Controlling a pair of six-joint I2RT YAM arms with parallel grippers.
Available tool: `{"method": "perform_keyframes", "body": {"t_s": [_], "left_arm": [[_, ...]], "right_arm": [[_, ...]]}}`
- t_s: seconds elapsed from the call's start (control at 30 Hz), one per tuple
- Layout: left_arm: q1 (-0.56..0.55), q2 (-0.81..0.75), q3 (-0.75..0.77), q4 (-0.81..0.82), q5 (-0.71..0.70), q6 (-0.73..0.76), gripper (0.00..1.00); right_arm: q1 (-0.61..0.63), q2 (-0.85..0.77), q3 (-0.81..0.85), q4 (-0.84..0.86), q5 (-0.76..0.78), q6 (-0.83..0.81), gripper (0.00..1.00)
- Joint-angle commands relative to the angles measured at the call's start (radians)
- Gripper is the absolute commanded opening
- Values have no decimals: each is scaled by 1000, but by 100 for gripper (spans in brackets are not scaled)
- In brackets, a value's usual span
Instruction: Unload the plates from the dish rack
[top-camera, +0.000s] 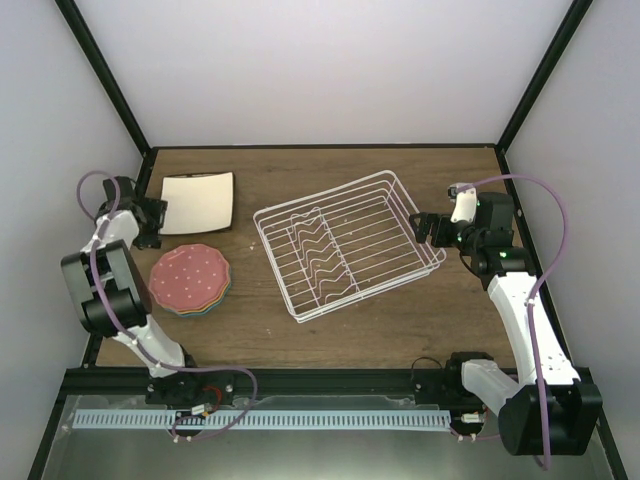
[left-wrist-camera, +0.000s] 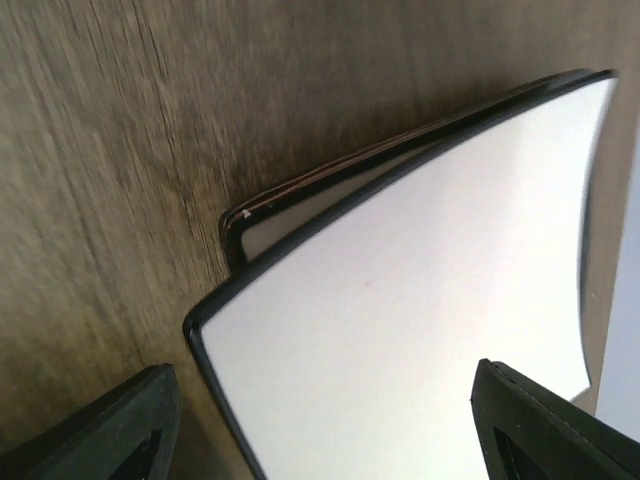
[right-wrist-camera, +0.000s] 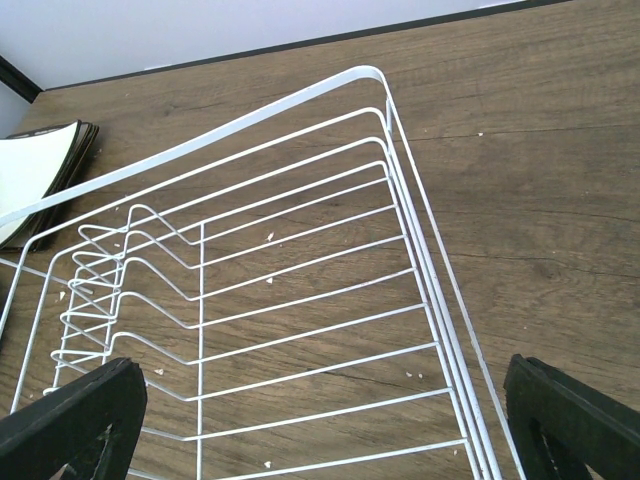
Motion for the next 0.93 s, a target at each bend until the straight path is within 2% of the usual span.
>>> {"method": "perform_keyframes", "body": {"t_s": [0.0, 0.43, 0.7, 0.9], "left_arm": [[1, -132, -15, -76, -79, 130, 82], [-20, -367, -9, -160, -127, 515, 85], [-136, -547, -37, -179, -181, 722, 86], [-211, -615, -56, -174, -199, 794, 87]], "right_arm": [[-10, -8, 6, 22, -6, 7, 100], [-9, 50, -9, 113, -39, 9, 100], [-10, 89, -35, 185, -63, 23, 100], [-10, 94, -48, 203, -57, 12, 100]]}}
